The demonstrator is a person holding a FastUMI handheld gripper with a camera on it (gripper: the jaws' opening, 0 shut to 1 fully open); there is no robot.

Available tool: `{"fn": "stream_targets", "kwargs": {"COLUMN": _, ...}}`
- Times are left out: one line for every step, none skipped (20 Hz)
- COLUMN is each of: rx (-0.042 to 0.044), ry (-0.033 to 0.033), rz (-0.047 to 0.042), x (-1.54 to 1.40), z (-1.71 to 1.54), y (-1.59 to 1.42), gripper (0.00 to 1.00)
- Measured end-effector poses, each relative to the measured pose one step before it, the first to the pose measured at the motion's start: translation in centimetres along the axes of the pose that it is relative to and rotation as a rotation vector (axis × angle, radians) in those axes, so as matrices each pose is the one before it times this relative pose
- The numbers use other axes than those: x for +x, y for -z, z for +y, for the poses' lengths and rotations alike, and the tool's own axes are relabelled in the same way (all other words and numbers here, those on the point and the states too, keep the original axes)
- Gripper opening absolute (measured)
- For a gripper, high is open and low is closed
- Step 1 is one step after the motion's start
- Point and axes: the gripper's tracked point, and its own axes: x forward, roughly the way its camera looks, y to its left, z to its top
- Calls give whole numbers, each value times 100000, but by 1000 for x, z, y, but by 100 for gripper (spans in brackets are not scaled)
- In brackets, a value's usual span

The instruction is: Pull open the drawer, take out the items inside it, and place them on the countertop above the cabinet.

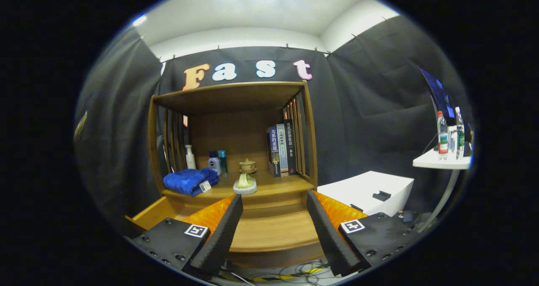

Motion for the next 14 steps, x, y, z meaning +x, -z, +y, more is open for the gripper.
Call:
{"fn": "stream_targets", "kwargs": {"rx": -928, "ry": 728, "rz": 1342, "x": -418, "z": -79, "y": 1021, "gripper": 99}}
{"fn": "stream_targets", "kwargs": {"rx": 805, "ry": 52, "rz": 1480, "x": -452, "z": 63, "y": 1134, "gripper": 99}}
{"fn": "stream_targets", "kwargs": {"rx": 1120, "ry": -362, "rz": 1426, "x": -224, "z": 152, "y": 891, "gripper": 99}}
{"fn": "stream_targets", "kwargs": {"rx": 956, "ry": 499, "rz": 1815, "x": -291, "z": -152, "y": 1168, "gripper": 99}}
{"fn": "stream_targets", "kwargs": {"rx": 412, "ry": 383, "rz": 1773, "x": -148, "z": -395, "y": 1046, "gripper": 99}}
{"fn": "stream_targets", "kwargs": {"rx": 468, "ry": 662, "rz": 1371, "x": -166, "z": -257, "y": 920, "gripper": 98}}
{"fn": "stream_targets", "kwargs": {"rx": -283, "ry": 708, "rz": 1454, "x": 27, "z": -172, "y": 1032, "gripper": 98}}
{"fn": "stream_targets", "kwargs": {"rx": 887, "ry": -143, "rz": 1213, "x": -38, "z": -84, "y": 918, "gripper": 98}}
{"fn": "stream_targets", "kwargs": {"rx": 1285, "ry": 168, "rz": 1457, "x": 21, "z": 133, "y": 888, "gripper": 99}}
{"fn": "stream_targets", "kwargs": {"rx": 1052, "ry": -157, "rz": 2317, "x": 128, "z": 139, "y": 1083, "gripper": 99}}
{"fn": "stream_targets", "kwargs": {"rx": 843, "ry": -628, "rz": 2055, "x": 237, "z": 313, "y": 994, "gripper": 99}}
{"fn": "stream_targets", "kwargs": {"rx": 64, "ry": -340, "rz": 1438, "x": 279, "z": 237, "y": 784, "gripper": 99}}
{"fn": "stream_targets", "kwargs": {"rx": -321, "ry": 163, "rz": 1205, "x": 376, "z": 59, "y": 540, "gripper": 99}}
{"fn": "stream_targets", "kwargs": {"rx": -197, "ry": 274, "rz": 393, "x": 265, "z": 52, "y": 349, "gripper": 99}}
